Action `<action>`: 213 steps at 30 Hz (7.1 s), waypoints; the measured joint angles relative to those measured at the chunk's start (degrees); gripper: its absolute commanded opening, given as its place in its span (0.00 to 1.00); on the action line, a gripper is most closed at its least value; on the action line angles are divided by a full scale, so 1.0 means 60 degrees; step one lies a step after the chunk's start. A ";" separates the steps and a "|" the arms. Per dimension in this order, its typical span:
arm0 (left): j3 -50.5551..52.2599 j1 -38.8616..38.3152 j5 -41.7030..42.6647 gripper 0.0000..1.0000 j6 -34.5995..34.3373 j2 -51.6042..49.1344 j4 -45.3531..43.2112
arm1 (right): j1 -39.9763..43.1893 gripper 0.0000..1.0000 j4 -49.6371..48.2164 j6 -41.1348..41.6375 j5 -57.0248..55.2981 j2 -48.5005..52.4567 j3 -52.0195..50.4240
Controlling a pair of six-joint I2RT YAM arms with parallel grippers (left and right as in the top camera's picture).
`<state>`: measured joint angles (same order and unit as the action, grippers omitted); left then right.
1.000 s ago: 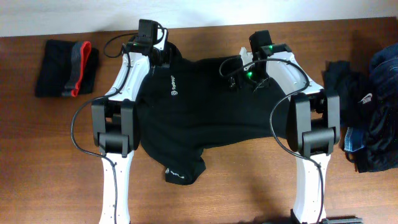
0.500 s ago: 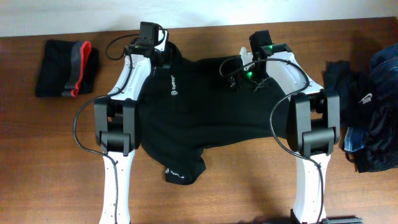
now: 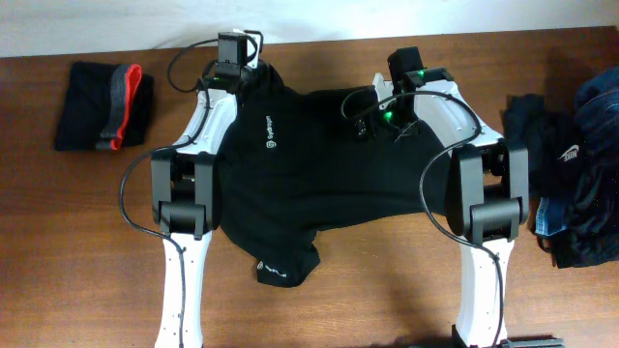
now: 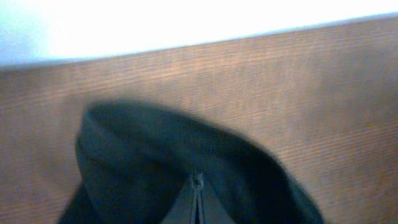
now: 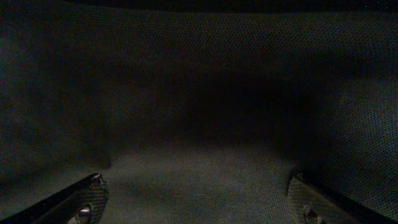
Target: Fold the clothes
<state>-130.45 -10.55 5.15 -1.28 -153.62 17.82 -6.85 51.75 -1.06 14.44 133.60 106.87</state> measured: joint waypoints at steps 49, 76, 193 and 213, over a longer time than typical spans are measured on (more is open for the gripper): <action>-0.6422 -0.0168 -0.0004 0.99 -0.1049 0.4681 1.3125 | 0.4503 0.99 0.7541 0.0361 0.0062 -0.2138 0.5125; 1.1613 -0.0466 -0.0273 0.99 -0.3020 1.1632 0.6022 | 0.4645 0.99 0.3967 0.0681 -0.0466 -0.8939 -0.5260; 1.4192 -0.2393 0.1752 0.91 -0.4335 1.1642 0.4736 | 0.4648 0.78 -0.2025 0.0466 0.1588 -0.5854 -0.8819; 1.5373 -0.3224 0.0681 0.29 -0.5464 1.1642 0.3300 | 0.4648 0.75 -0.2433 0.0506 0.1668 -0.5945 -0.9198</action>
<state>-38.22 -29.89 9.23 -34.06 -83.77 37.63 21.04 37.15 1.98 24.45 97.93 51.68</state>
